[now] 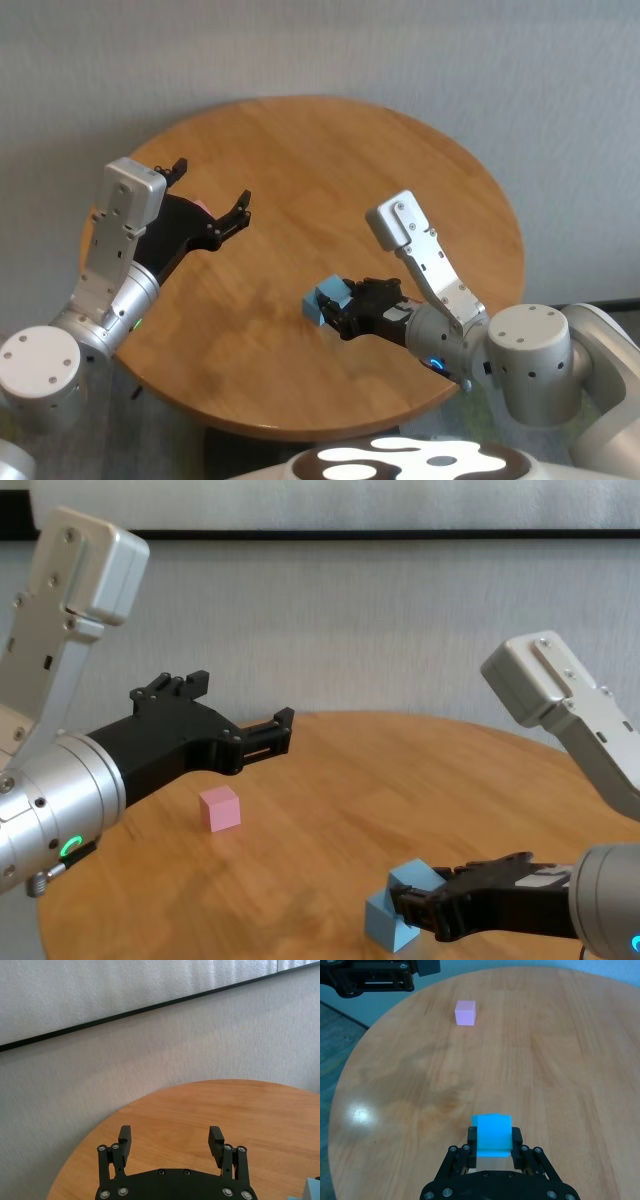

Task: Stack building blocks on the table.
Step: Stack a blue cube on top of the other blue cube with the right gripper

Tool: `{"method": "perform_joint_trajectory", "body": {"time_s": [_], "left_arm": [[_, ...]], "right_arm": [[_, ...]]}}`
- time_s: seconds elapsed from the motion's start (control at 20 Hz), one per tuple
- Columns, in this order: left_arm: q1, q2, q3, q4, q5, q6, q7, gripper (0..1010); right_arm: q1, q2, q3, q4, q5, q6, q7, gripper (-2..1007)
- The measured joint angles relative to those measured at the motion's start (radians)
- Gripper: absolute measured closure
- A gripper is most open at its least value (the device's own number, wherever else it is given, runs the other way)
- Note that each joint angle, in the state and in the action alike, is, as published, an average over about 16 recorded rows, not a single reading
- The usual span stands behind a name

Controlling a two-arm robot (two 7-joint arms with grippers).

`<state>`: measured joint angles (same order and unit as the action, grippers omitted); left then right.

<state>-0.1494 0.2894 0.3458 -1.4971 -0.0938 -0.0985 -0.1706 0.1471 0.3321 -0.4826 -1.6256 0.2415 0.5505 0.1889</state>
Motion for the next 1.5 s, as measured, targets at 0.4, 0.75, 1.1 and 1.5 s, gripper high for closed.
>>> {"method": "perform_joint_trajectory", "body": {"time_s": [0.4,0.75,1.1,1.5], "left_arm": [[0.0,0.0,0.0,0.0,0.0,0.0,0.0,8],[0.0,0.0,0.0,0.0,0.0,0.0,0.0,8],[0.0,0.0,0.0,0.0,0.0,0.0,0.0,8],[0.0,0.0,0.0,0.0,0.0,0.0,0.0,8]], "right_arm": [[0.02,-0.001,-0.001,0.012,-0.019,-0.013,0.035,648],[0.031,0.0,-0.004,0.0,-0.039,-0.008,0.058,648],[0.046,-0.003,-0.014,0.009,-0.063,-0.001,0.078,648],[0.063,-0.017,-0.023,0.034,-0.089,0.008,0.094,648]]}}
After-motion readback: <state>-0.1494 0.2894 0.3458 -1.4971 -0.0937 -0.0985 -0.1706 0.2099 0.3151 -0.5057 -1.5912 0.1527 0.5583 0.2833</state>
